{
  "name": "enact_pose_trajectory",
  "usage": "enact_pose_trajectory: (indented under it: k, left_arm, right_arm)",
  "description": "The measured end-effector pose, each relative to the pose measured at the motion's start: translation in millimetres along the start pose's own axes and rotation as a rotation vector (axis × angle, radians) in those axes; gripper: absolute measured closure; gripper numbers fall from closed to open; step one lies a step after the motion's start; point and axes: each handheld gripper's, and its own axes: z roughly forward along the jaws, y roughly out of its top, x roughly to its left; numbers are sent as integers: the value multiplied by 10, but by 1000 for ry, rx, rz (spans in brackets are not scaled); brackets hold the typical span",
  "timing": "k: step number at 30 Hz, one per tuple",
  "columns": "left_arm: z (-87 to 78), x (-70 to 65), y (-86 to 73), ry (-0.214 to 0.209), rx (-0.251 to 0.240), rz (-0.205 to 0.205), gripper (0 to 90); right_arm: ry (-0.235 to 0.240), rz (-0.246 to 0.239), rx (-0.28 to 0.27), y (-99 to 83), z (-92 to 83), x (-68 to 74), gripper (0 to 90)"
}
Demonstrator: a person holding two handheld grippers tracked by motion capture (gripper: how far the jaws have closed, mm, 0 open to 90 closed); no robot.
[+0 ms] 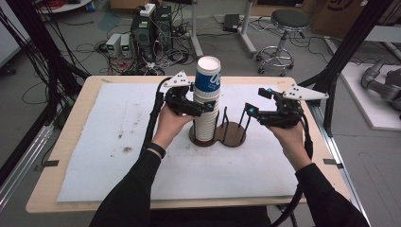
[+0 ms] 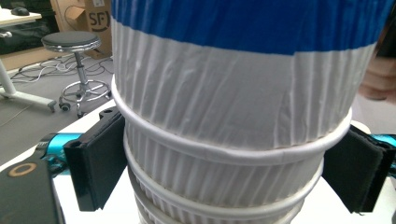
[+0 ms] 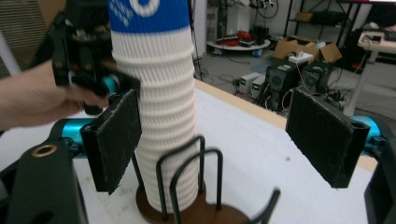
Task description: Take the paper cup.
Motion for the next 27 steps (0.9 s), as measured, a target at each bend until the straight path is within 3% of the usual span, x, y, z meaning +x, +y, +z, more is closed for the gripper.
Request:
enact_pose_trajectory:
  k: [11, 17, 27]
  left_arm:
    - [2, -5, 6, 4, 3, -1, 113]
    - [4, -9, 9, 5, 6, 2, 113]
    - [10, -15, 13, 8, 8, 5, 113]
  right_arm:
    - [46, -38, -12, 407, 254, 76, 190]
    - [68, -25, -34, 607, 381, 103, 189]
    - [112, -21, -21, 815, 638, 196, 189]
